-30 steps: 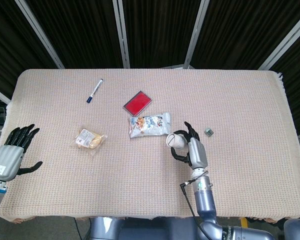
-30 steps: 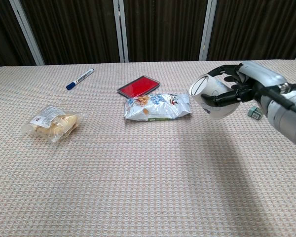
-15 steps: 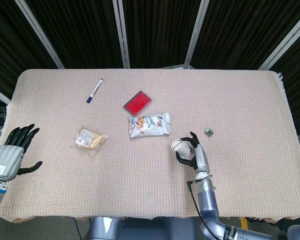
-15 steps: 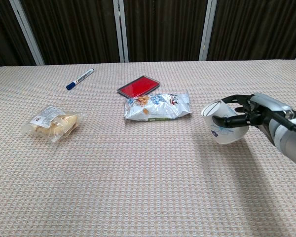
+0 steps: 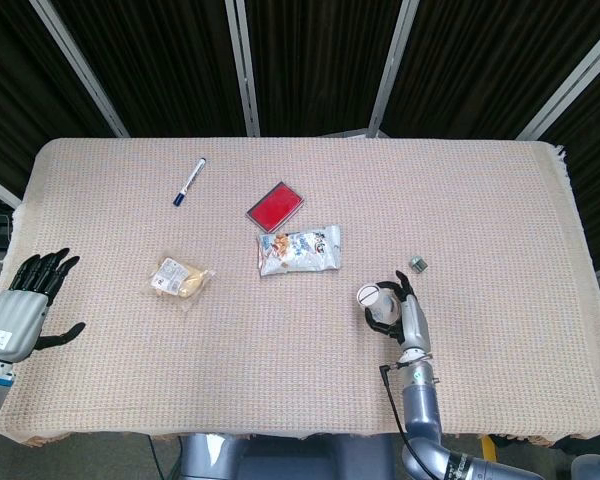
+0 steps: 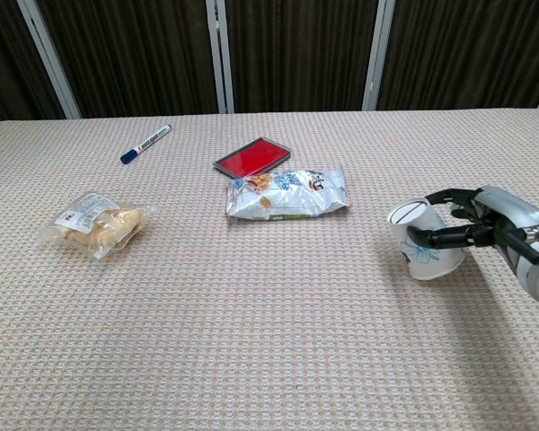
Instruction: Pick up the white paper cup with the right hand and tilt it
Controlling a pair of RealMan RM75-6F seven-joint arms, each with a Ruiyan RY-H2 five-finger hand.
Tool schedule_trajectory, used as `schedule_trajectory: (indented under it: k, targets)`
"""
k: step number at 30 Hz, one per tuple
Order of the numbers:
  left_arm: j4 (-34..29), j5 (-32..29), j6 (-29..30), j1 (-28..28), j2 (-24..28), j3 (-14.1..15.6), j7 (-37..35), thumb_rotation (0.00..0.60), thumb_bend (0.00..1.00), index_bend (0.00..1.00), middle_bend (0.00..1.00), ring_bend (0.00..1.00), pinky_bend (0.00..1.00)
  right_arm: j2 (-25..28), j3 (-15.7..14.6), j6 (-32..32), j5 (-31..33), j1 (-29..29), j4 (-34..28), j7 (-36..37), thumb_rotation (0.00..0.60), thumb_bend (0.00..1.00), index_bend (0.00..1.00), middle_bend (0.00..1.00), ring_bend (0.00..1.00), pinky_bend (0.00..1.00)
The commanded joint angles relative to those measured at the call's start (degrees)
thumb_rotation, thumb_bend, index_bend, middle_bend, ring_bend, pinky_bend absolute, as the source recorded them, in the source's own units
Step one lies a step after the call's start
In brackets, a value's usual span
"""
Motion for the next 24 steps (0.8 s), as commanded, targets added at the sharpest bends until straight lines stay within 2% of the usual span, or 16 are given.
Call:
schedule_trajectory:
  k: [1, 9, 19, 24]
  targets:
    - [0.02, 0.04, 0.01, 0.0, 0.0, 0.02, 0.02, 0.6, 0.16, 0.0, 0.0, 0.0, 0.0, 0.57, 0.35, 0.75, 0.52, -0.46, -0.17, -0.76, 0.6, 0.28, 0.4, 0.0, 0.0, 0.0]
    - [-0.04, 0.04, 0.09, 0.04, -0.03, 0.02, 0.15, 0.6, 0.16, 0.0, 0.0, 0.0, 0.0, 2.48, -0.61, 2.44, -0.76, -1.85, -2.38, -2.01, 0.6, 0.28, 0.35, 0.0, 0.0, 0.0]
    - [0.04, 0.15, 0.2, 0.1, -0.03, 0.08, -0.06, 0.6, 0.16, 0.0, 0.0, 0.0, 0.0, 7.12, -1.89, 4.63, -3.83, -4.12, -6.84, -3.24, 0.6, 0.23, 0.21, 0.0, 0.0, 0.0]
    - [0.02, 0.1, 0.15, 0.06, -0.03, 0.05, 0.03, 0.6, 0.16, 0.0, 0.0, 0.0, 0.0, 10.61, -0.99, 5.79, -4.78, -5.38, -9.52, -3.18, 0.6, 0.21, 0.18, 0.0, 0.0, 0.0]
